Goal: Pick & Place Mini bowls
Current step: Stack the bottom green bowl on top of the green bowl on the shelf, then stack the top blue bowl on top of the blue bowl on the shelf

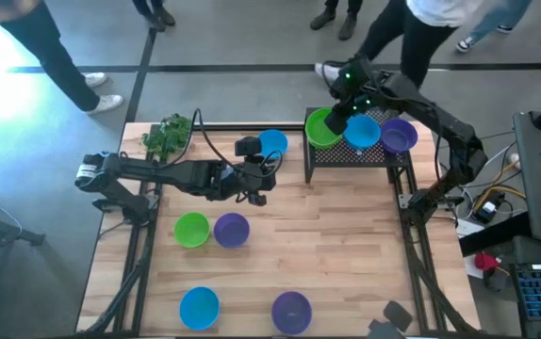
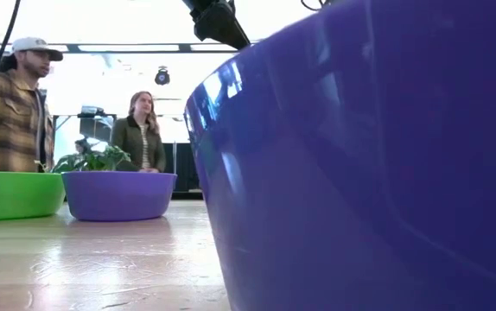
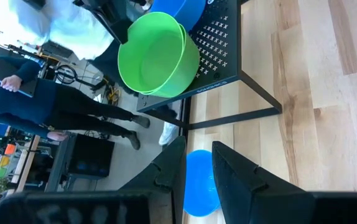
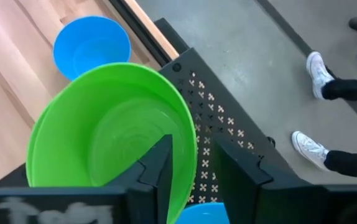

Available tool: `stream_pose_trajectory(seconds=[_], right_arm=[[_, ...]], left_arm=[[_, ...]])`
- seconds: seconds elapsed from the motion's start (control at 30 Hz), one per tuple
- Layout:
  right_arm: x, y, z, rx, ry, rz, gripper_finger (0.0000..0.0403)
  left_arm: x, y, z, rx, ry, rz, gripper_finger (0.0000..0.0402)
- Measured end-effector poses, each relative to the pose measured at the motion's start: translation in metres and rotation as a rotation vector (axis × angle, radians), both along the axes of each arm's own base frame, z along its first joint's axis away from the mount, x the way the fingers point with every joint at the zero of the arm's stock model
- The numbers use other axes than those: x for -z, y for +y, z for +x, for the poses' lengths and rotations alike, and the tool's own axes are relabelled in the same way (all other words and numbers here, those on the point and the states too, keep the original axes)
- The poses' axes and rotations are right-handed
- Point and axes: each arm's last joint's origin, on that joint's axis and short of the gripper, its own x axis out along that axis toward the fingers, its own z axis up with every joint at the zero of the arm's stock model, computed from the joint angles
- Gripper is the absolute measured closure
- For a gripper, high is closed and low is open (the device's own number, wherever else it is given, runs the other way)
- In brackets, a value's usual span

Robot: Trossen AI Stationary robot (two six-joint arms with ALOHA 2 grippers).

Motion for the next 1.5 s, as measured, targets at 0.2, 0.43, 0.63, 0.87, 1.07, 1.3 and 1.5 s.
stream_pose_trajectory(seconds=[0.2, 0.43, 0.63, 0.87, 1.07, 1.3, 1.5], right_arm=[[-0.012, 0.002, -0.002, 0.000, -0.030, -0.028, 0.0291], [-0.015, 0.001, -0.003, 0.029, -0.006, -0.061, 0.0305], [-0.010, 0.001, -0.004, 0.039, 0.016, -0.051, 0.0312], [0.004, 0.001, -0.004, 0.041, 0.049, -0.018, 0.0307], [0.009, 0.001, -0.004, 0.041, 0.054, -0.013, 0.0313], [0.003, 0.001, -0.004, 0.040, 0.041, -0.025, 0.0327], [-0.008, 0.002, -0.005, 0.041, 0.016, -0.047, 0.0336]], left_arm=[[0.000, 0.000, 0.000, 0.000, 0.000, 0.000, 0.0319], [0.000, 0.000, 0.000, 0.000, 0.001, 0.000, 0.0319], [0.000, 0.000, 0.000, 0.000, 0.001, 0.000, 0.0319], [0.000, 0.000, 0.000, 0.000, 0.001, 0.000, 0.0319], [0.000, 0.000, 0.000, 0.000, 0.001, 0.000, 0.0319], [0.000, 0.000, 0.000, 0.000, 0.001, 0.000, 0.0319], [0.000, 0.001, 0.000, -0.014, -0.010, -0.016, 0.0319]])
